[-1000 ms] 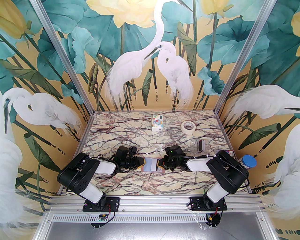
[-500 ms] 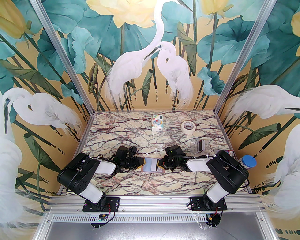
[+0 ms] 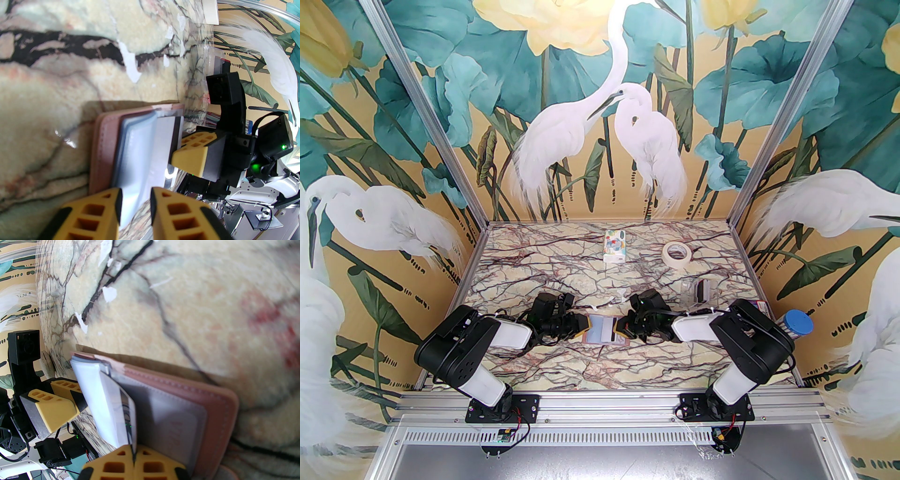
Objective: Put the credit cards into the card holder
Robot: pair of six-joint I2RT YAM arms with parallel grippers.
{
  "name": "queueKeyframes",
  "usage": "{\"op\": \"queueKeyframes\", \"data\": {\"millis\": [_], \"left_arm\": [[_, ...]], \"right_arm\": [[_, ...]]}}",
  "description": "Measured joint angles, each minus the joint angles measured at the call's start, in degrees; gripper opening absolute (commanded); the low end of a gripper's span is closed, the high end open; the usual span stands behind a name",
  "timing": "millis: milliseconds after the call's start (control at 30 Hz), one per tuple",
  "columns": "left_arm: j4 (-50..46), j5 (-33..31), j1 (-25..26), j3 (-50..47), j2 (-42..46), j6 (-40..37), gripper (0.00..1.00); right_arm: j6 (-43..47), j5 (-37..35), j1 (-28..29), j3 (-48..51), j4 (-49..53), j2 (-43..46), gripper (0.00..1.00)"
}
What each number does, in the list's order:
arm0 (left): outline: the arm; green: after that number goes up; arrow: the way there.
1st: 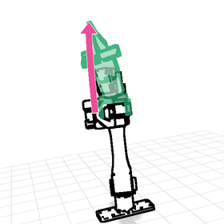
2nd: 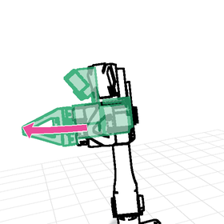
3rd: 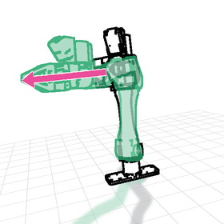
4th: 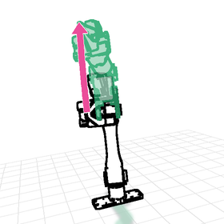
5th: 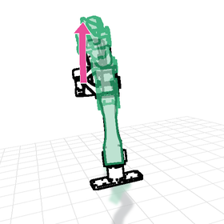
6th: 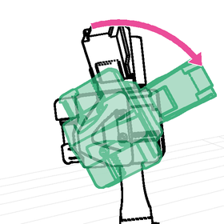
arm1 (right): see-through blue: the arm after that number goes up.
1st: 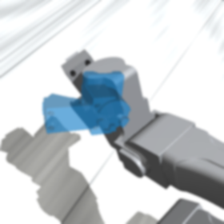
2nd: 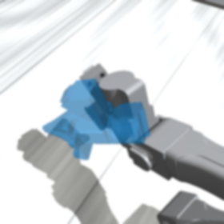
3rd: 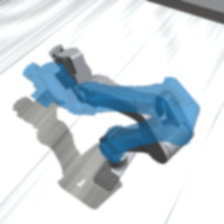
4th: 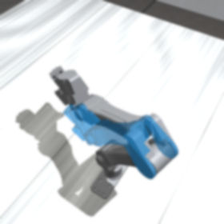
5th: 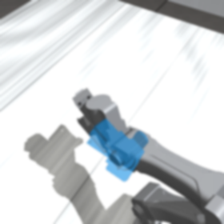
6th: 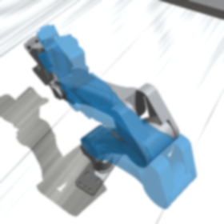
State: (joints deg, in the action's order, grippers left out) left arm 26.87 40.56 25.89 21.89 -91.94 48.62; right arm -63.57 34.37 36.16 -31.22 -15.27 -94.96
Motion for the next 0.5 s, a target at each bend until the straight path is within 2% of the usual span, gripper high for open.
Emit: {"op": "queueKeyframes", "data": {"millis": [500], "left_arm": [[0.09,0.04,0.0,0.0,-0.04,0.0,0.28]], "right_arm": [[1.53,0.15,0.22,-1.46,1.79,-0.63,0.0]]}}
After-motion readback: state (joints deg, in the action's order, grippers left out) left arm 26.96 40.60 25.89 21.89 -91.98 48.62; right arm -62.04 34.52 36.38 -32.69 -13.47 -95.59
